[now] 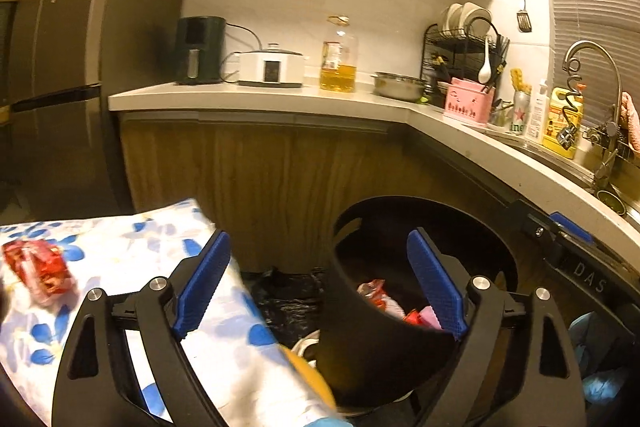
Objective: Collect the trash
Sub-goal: 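Move both tools back from the bin toward the black and red-white bags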
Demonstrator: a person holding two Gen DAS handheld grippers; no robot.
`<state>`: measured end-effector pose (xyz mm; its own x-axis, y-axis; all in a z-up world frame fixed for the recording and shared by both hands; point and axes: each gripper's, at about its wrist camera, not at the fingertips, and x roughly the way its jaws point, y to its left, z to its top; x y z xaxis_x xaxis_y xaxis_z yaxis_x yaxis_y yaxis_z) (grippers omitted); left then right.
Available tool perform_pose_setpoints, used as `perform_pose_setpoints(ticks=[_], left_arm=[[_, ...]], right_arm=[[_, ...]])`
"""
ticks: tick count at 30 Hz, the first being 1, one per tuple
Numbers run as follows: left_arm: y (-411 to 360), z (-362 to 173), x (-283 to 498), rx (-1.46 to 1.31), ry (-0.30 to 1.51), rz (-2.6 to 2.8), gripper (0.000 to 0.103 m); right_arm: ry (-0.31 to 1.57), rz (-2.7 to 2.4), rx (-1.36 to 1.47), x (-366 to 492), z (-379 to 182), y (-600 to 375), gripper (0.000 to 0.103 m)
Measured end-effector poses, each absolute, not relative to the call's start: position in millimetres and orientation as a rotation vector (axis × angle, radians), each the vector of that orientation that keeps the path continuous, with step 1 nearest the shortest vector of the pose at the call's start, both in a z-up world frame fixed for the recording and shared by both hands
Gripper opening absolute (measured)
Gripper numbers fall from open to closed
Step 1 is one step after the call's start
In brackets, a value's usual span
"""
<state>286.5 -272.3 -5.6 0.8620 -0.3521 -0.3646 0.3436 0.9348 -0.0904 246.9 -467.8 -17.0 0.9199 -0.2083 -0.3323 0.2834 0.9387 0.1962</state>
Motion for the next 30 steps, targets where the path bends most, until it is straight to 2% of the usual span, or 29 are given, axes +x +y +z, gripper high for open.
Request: perform_pose_setpoints(ticks=[5, 30], left_arm=[[-242, -5, 272, -0.034, 0.373, -0.300, 0.097], [-96, -9, 221, -0.080, 0.377, -0.022, 0.097]], right_arm=[[0.312, -0.245, 0.251, 234, -17, -449, 0.086], [0.326, -0.072, 0.194, 222, -23, -311, 0.087]])
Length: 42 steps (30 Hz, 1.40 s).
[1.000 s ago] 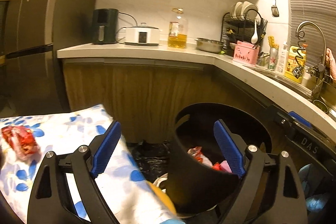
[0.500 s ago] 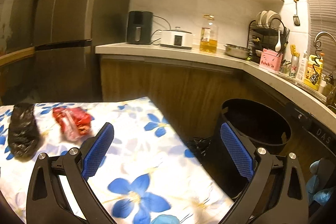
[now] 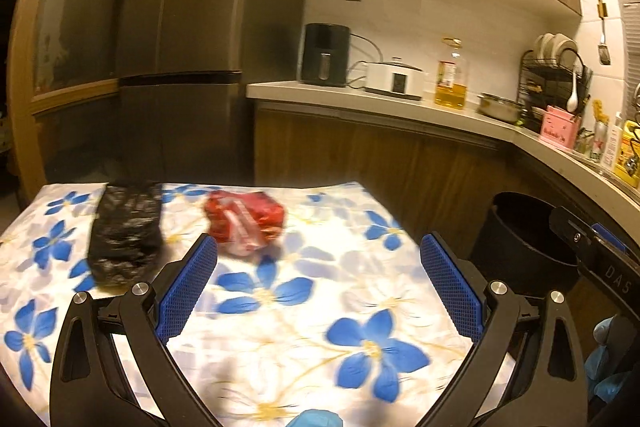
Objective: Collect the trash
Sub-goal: 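Move both tools back from the bin toward the black and red-white bags, then grasp the black plastic bag with the left gripper while the right grasps the red-white bag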
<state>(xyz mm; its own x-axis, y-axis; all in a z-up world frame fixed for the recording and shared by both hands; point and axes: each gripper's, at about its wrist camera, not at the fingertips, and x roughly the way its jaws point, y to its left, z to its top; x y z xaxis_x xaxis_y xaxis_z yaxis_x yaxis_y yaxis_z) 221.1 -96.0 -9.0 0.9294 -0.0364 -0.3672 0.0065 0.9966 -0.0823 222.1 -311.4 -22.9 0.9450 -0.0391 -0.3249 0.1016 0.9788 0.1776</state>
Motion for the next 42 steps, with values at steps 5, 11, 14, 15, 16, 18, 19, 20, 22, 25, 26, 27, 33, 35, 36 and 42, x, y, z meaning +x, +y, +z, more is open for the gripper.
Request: perform_pose_setpoints(ticks=[5, 11, 14, 15, 16, 18, 19, 20, 22, 25, 26, 27, 33, 35, 36, 42], left_arm=[[-67, -10, 215, -0.083, 0.373, 0.034, 0.097], [-24, -12, 211, -0.086, 0.366, 0.132, 0.097], [2, -16, 216, -0.096, 0.371, 0.187, 0.097], [7, -17, 218, -0.098, 0.374, 0.199, 0.097], [13, -18, 220, -0.098, 0.380, 0.212, 0.097], [24, -21, 224, -0.105, 0.390, 0.233, 0.097], [30, -22, 226, -0.109, 0.393, 0.240, 0.097], [36, -24, 229, -0.117, 0.398, 0.243, 0.097], [44, -25, 234, -0.126, 0.405, 0.248, 0.097], [52, -27, 242, -0.127, 0.406, 0.254, 0.097], [56, -27, 246, -0.128, 0.406, 0.255, 0.097], [58, -27, 249, -0.129, 0.409, 0.261, 0.097], [70, -29, 275, -0.136, 0.422, 0.278, 0.097], [70, -31, 282, -0.126, 0.429, 0.282, 0.097], [70, -33, 287, -0.117, 0.435, 0.282, 0.097], [72, -50, 304, -0.101, 0.498, 0.275, 0.097]], right_arm=[[0.339, -0.014, 0.180, 230, -25, -280, 0.087], [0.354, 0.057, 0.149, 239, -30, -240, 0.087], [0.361, 0.086, 0.135, 243, -33, -222, 0.087], [0.364, 0.099, 0.129, 244, -34, -214, 0.087], [0.365, 0.108, 0.125, 245, -34, -209, 0.087], [0.365, 0.127, 0.113, 248, -36, -198, 0.087], [0.367, 0.133, 0.110, 249, -37, -194, 0.087], [0.369, 0.139, 0.107, 250, -37, -190, 0.087], [0.374, 0.151, 0.104, 254, -39, -182, 0.087], [0.379, 0.166, 0.098, 260, -39, -173, 0.087], [0.379, 0.171, 0.097, 263, -40, -170, 0.087], [0.379, 0.174, 0.096, 264, -40, -167, 0.087], [0.380, 0.207, 0.080, 278, -40, -146, 0.087], [0.378, 0.213, 0.074, 282, -41, -141, 0.087], [0.377, 0.215, 0.069, 285, -41, -138, 0.087], [0.378, 0.226, 0.053, 301, -43, -125, 0.087]])
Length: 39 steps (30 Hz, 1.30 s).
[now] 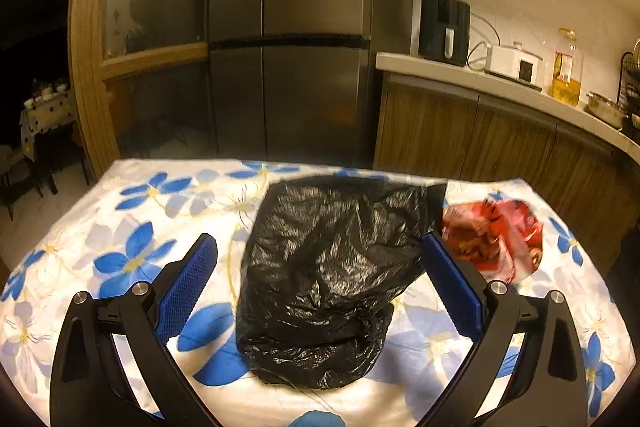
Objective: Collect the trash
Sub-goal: 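Grasp the black plastic bag with the left gripper while the right grasps the red-white bag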
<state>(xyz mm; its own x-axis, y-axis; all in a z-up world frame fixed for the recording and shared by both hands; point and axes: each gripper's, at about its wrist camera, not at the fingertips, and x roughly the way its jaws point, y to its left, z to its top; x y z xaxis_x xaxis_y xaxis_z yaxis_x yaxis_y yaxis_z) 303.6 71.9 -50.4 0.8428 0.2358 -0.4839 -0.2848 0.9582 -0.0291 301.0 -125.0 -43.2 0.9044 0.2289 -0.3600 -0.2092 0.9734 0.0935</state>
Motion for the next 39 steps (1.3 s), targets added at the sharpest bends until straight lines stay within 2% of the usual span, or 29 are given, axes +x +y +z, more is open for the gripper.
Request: perform_pose_setpoints(ticks=[6, 7, 9, 11, 17, 20, 26, 34, 39], left_arm=[[84, -62, 310, -0.157, 0.548, 0.258, 0.088], [86, -65, 312, -0.167, 0.561, 0.254, 0.080], [89, -70, 314, -0.181, 0.589, 0.252, 0.073], [91, -75, 316, -0.195, 0.605, 0.244, 0.061], [92, -82, 315, -0.212, 0.623, 0.224, 0.037], [95, -81, 311, -0.233, 0.607, 0.222, 0.028], [106, -84, 308, -0.310, 0.600, 0.207, 0.026], [105, -85, 306, -0.315, 0.597, 0.204, 0.026], [105, -86, 306, -0.316, 0.597, 0.203, 0.026]], right_arm=[[0.394, 0.242, 0.043, 317, -49, -112, 0.087], [0.398, 0.245, 0.042, 321, -51, -108, 0.087], [0.403, 0.250, 0.040, 327, -54, -103, 0.087], [0.410, 0.254, 0.036, 332, -58, -99, 0.087], [0.436, 0.263, 0.029, 351, -70, -83, 0.087], [0.456, 0.264, 0.030, 361, -74, -77, 0.087], [0.523, 0.270, 0.020, 383, -86, -67, 0.087], [0.589, 0.292, 0.004, 394, -102, -60, 0.053], [0.595, 0.304, 0.009, 394, -105, -61, 0.039]])
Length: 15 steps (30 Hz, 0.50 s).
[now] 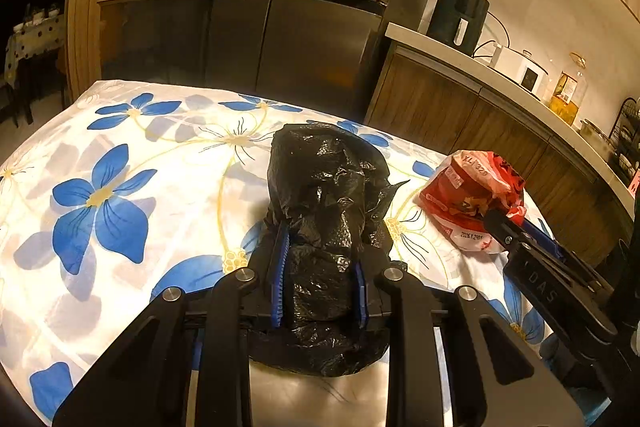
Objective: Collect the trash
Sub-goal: 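Grasp the black plastic bag with the left gripper while the right grasps the red-white bag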
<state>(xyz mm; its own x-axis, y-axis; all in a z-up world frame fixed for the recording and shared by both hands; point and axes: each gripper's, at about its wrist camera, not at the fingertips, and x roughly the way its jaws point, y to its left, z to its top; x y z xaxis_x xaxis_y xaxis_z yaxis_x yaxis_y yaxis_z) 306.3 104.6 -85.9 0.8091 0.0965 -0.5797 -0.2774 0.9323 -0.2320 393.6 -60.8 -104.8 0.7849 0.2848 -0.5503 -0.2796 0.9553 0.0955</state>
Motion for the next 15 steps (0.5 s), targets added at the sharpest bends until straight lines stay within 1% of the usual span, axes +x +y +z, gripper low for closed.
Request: perform_pose_setpoints(ticks=[2, 3, 4, 12, 15], left_arm=[[105, -86, 305, -0.314, 0.598, 0.204, 0.026], [105, -86, 305, -0.315, 0.598, 0.204, 0.026], [105, -86, 305, -0.315, 0.597, 0.204, 0.026], [105, -87, 305, -0.318, 0.599, 0.204, 0.023], [107, -88, 304, -0.322, 0.599, 0.203, 0.021]], right_arm=[[0.595, 0.312, 0.007, 392, -105, -59, 0.033], [0.595, 0.315, 0.003, 392, -106, -59, 0.026], [0.597, 0.318, 0.001, 392, -106, -58, 0.017], [0.572, 0.322, 0.018, 384, -99, -61, 0.003], [0.544, 0.329, 0.019, 374, -92, -63, 0.002]])
